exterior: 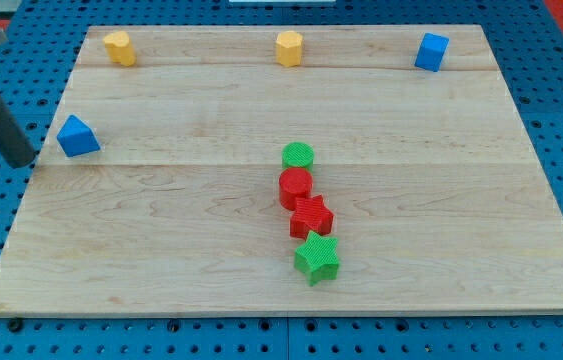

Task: Place the arm top right to the hexagon

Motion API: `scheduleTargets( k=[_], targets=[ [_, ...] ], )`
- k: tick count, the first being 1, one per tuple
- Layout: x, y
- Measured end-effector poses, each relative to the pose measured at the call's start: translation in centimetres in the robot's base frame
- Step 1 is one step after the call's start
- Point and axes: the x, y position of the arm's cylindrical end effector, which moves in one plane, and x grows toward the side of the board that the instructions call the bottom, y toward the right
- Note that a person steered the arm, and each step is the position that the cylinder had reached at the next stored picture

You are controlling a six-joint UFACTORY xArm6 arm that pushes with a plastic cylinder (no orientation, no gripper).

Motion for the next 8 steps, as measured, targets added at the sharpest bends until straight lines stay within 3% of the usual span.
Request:
scheduleTargets(
  k=[1,2,3,6,7,8],
  targets=[
    [-1.5,2.7],
    [-2.8,-0.2],
    [-6.4,1.9],
    [-10.5,34.0],
    [-15.7,41.9],
    [-21.1,40.2]
  ],
)
